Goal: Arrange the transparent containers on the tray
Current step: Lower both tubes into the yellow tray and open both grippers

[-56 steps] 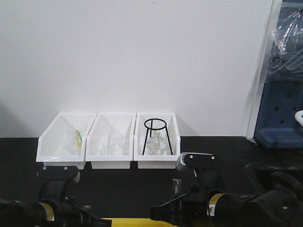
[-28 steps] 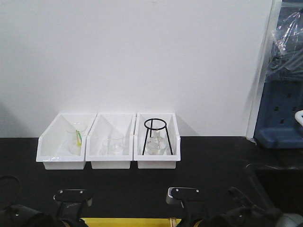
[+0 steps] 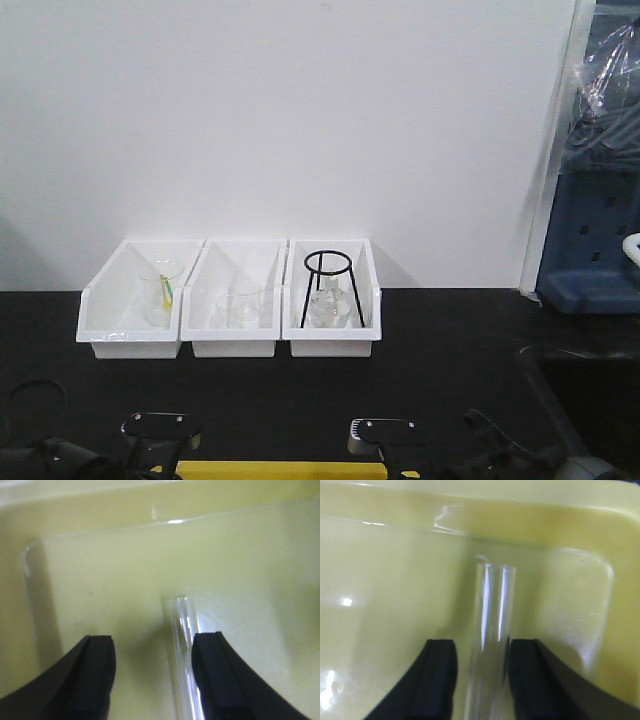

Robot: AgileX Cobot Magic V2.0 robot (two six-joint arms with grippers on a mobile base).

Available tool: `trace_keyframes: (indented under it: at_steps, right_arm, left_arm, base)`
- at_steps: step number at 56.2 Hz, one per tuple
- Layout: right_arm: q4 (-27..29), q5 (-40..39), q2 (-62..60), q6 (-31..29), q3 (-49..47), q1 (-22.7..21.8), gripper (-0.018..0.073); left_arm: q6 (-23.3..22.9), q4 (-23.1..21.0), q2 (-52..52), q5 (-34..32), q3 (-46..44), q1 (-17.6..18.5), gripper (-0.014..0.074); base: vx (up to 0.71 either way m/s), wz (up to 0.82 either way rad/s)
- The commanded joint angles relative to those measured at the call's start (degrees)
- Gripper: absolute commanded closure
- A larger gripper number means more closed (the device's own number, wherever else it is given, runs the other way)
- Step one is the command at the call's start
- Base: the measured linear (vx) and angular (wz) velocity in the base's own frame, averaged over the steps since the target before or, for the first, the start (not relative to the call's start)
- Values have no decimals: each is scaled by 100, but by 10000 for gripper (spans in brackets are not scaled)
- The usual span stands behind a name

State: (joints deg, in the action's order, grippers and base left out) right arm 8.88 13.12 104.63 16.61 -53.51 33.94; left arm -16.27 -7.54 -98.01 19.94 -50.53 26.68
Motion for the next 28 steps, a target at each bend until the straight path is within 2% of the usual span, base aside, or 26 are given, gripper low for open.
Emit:
trace_keyframes:
  at_steps: [1,7,18,28]
  right_arm:
    - [14,-279,-249,-35,-155,-16,103]
    - [91,-181,-409,-35,-183,-16,68]
    - [91,-155,-1298,-127,-183,-16,86]
    - [92,-264,-2651,-892,-183,-16,150]
  left_arm:
    - [-11,-3,485,-248,-175,31,125]
    - [-2,100,836,-305,-175,31,127]
    - [5,540,1798,-375,-175,31,127]
    - [264,1093,3089,-573,-175,31,146]
  base:
    - [0,0]
    - [0,0]
    - [0,0]
    - [0,0]
